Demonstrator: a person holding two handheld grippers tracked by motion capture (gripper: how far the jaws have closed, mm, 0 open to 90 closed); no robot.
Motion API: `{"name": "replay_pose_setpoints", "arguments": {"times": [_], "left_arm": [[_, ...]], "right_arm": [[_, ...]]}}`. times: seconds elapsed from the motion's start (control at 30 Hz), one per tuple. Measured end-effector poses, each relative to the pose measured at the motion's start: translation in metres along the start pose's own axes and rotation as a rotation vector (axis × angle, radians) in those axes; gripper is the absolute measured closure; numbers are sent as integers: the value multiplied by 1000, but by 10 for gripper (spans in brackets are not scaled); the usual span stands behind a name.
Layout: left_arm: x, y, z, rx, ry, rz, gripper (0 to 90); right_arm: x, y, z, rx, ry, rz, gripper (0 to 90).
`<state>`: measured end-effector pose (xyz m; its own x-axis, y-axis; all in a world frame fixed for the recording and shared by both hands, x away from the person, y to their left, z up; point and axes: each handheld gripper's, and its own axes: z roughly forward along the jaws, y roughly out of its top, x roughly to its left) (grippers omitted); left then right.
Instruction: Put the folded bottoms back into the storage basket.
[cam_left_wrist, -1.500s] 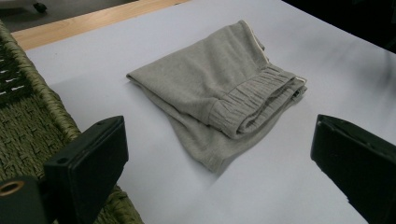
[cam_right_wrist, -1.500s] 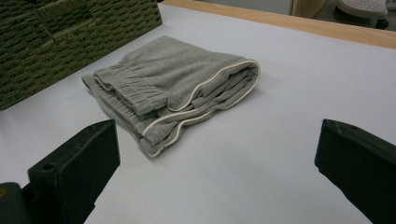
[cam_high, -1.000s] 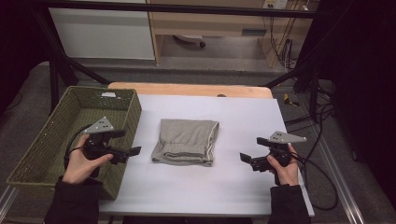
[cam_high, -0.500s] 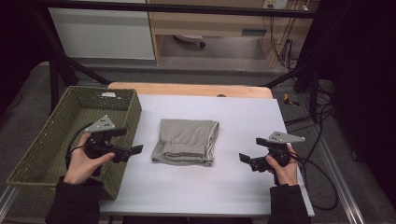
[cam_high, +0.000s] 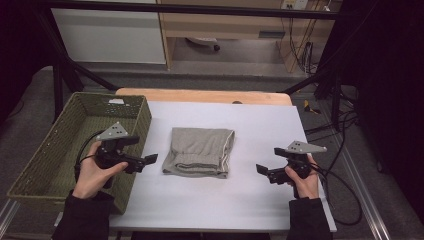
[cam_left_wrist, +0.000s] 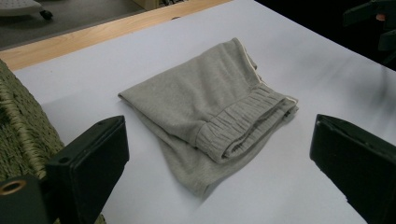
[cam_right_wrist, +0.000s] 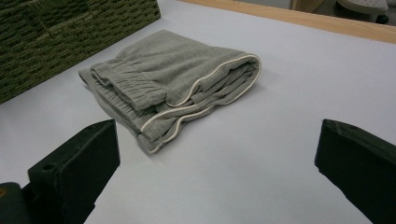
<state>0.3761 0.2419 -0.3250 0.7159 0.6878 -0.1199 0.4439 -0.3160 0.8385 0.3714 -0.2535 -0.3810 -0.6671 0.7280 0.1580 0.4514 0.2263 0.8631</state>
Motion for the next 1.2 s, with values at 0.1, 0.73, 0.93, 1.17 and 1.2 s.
{"name": "replay_pose_setpoints", "arguments": {"times": [0.1,0.73,0.93,1.17,1.2], "left_arm": [[-2,1,0,-2,-1,-1,41],[-20,8,24,29,5,9,41],[-25,8,36,45,9,11,42],[-30,8,49,70,23,21,43],[-31,8,51,71,22,22,44]], "right_arm": [[0,0,0,0,0,0,6],[1,0,1,3,2,0,6],[1,0,1,4,2,0,6],[0,0,1,2,1,-3,7],[1,0,1,2,2,-2,7]]}}
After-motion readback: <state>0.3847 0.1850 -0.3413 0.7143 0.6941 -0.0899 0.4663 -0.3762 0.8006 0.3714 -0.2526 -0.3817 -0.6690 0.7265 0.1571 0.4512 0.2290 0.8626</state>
